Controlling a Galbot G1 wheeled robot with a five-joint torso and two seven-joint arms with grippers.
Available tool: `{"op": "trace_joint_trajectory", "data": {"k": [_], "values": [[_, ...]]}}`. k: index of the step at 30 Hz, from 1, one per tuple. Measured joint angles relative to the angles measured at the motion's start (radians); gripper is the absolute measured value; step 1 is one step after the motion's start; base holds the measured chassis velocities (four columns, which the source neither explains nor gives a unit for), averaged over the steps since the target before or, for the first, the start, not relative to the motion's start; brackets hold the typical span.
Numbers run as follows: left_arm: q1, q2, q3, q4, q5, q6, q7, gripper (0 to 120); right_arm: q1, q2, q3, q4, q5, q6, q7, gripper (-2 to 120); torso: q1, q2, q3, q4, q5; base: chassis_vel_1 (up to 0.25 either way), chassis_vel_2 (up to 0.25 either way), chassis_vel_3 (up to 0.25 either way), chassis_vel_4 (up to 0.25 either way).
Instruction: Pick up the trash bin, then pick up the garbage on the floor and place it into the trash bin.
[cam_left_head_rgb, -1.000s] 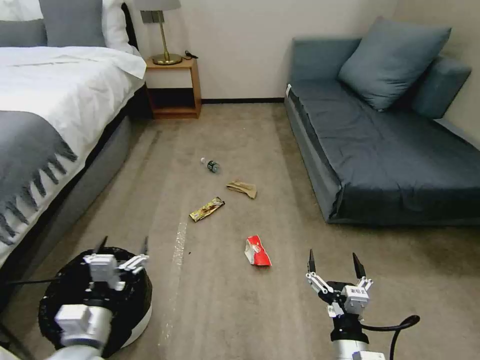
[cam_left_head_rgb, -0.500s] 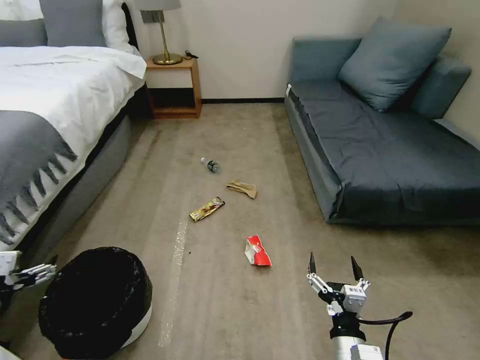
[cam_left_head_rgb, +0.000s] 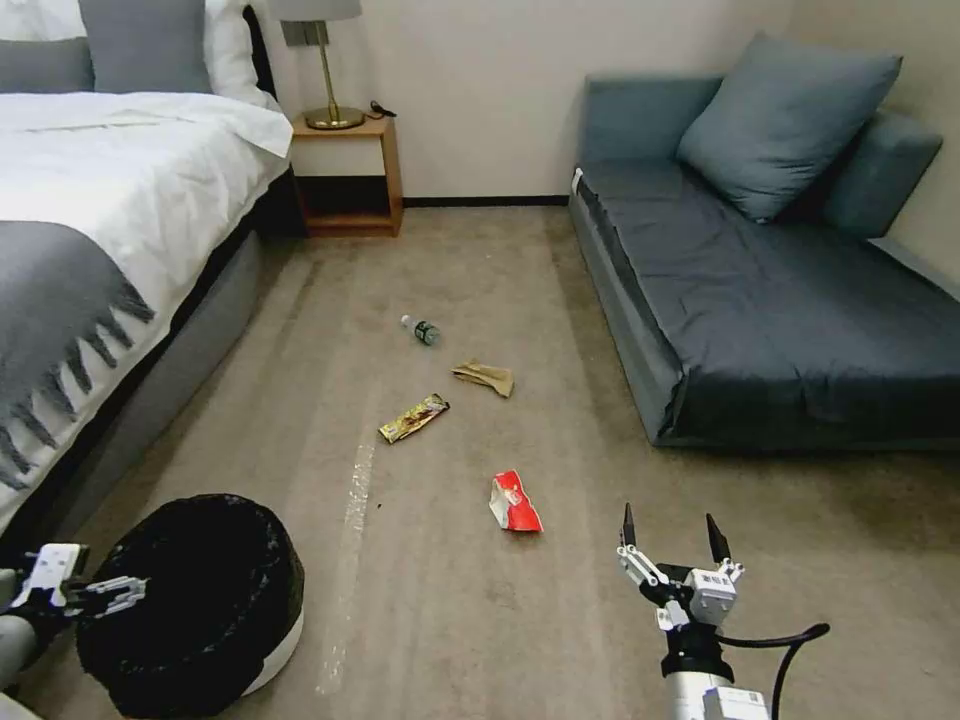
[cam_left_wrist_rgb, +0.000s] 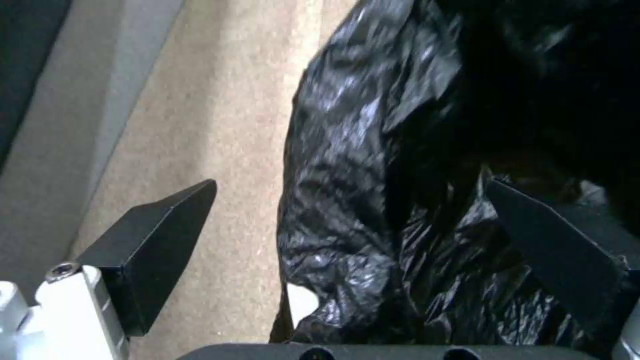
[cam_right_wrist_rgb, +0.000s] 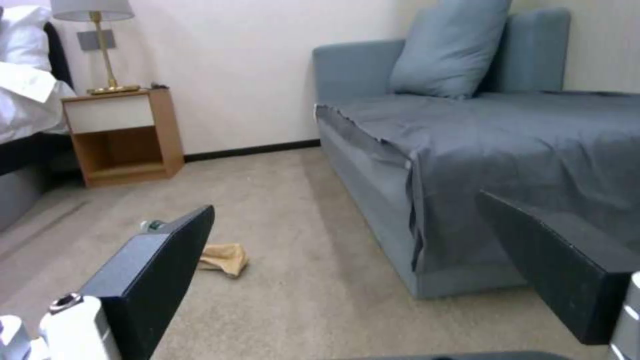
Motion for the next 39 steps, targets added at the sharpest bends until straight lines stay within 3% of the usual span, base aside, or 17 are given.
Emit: {"op": "trace_joint_trajectory", "data": {"k": [5,8,11,15,18,27,34,39], "values": [[-0.023,-0.001,0.018,0.041,0.01,0.008,-0.006,98,0.001,0.004,0.0,-0.004,0.0,-0.002,0.005,100,0.0,0.0,0.0,0.0,0.0,0.0,0.0,0.0,0.0],[-0.038,0.001,0.034,0.063,0.013,0.008,-0.006,90,0.0,0.004,0.0,-0.005,0.0,-0.003,0.006,100,0.0,0.0,0.0,0.0,0.0003,0.0,0.0,0.0,0.0],[-0.057,-0.006,0.051,0.073,0.017,0.005,-0.007,74,0.0,0.006,0.002,-0.002,0.0,-0.007,0.006,100,0.0,0.0,0.0,-0.0001,0.0006,0.0,0.0,0.0,0.0],[-0.061,-0.008,0.054,0.072,0.017,0.004,-0.012,66,0.0,0.006,0.002,-0.001,-0.001,-0.008,0.006,100,0.0,0.0,0.0,0.0,0.0007,0.0,0.0,0.0,0.0],[-0.062,-0.012,0.053,0.065,0.016,0.003,-0.019,48,-0.001,0.008,0.002,-0.001,-0.002,-0.009,0.007,100,0.0,0.0,0.0,0.0,0.0007,0.0,0.0,0.0,0.0],[-0.057,-0.026,0.045,0.042,0.009,0.002,-0.026,19,0.002,0.01,-0.004,-0.001,-0.008,-0.011,0.007,100,0.0,0.0,0.0,0.0001,0.0006,0.0,0.0,0.0,0.0],[-0.051,-0.042,0.038,0.029,-0.004,0.002,-0.037,15,0.002,0.006,-0.004,0.001,-0.008,-0.011,0.007,100,0.0,0.0,0.0,0.0002,0.0006,0.0,0.0,0.0,0.0],[-0.044,-0.067,0.021,-0.022,-0.059,0.026,-0.098,12,0.0,0.003,-0.004,0.002,-0.007,-0.011,0.007,100,0.0,0.0,0.0,-0.0001,-0.0013,0.0,0.0,0.0,0.0]]}}
